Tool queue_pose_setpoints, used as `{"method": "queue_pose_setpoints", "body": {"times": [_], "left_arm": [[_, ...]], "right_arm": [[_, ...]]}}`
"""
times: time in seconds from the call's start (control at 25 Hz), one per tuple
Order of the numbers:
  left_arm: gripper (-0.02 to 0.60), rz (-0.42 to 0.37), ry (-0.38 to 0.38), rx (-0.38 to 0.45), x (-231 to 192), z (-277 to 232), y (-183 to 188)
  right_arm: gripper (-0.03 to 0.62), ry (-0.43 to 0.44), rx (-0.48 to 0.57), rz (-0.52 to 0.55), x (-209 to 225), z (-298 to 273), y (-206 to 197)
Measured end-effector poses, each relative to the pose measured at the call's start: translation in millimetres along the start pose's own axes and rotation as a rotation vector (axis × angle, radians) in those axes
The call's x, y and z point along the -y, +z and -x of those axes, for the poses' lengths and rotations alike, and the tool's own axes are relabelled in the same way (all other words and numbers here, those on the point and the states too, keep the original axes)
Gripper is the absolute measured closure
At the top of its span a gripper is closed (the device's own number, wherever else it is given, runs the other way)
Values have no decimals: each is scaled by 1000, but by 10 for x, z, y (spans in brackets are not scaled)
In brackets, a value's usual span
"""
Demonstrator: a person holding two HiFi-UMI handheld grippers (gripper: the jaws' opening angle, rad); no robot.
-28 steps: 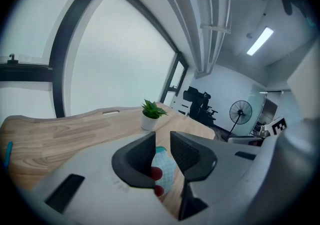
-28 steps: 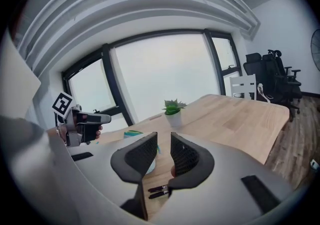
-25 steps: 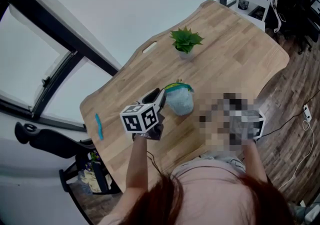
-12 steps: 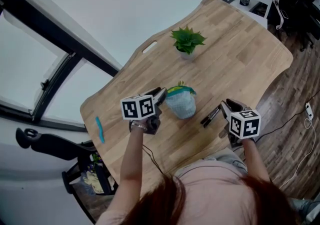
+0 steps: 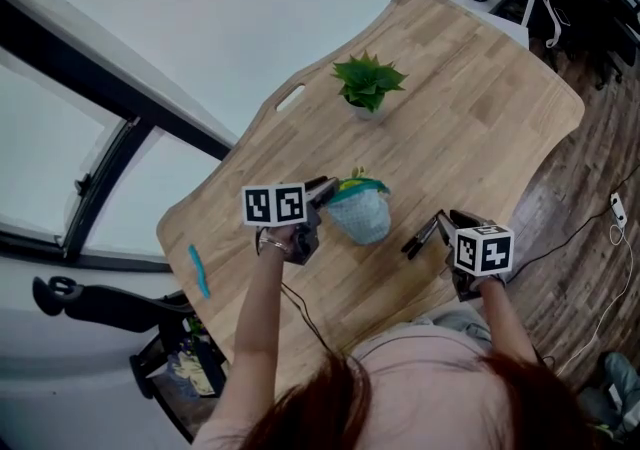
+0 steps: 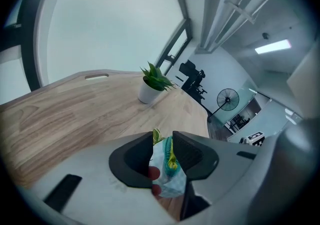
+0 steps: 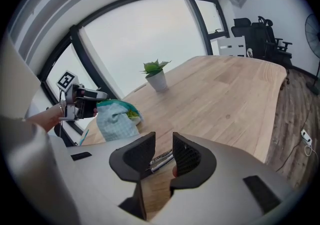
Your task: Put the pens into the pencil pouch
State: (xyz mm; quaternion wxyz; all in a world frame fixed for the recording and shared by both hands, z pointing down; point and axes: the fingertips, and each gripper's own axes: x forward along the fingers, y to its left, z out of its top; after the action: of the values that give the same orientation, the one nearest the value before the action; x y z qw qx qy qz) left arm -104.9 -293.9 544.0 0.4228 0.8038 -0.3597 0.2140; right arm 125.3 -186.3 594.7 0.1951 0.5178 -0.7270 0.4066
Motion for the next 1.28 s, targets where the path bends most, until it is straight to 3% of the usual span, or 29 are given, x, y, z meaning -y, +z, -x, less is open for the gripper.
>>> {"method": "queue_pose_setpoints", "body": {"times": [0.36,0.64,0.8,1.28], "left_arm": [[471,-18,-70,-96,76,-135,-129],[549,-70,-61,-117,129,-135,-198],[561,-79,-63,-83,184,-106,-174],[566,-165,-56,125,542,98,-195]], "right_arm": [[488,-6,-53,-65,67,-89,-137],[482,20,-136,-239,115,-286,-350],[474,12,-177,-323,162,-368,-441],[468,-67,-257,-321,215,-477,-590]]}}
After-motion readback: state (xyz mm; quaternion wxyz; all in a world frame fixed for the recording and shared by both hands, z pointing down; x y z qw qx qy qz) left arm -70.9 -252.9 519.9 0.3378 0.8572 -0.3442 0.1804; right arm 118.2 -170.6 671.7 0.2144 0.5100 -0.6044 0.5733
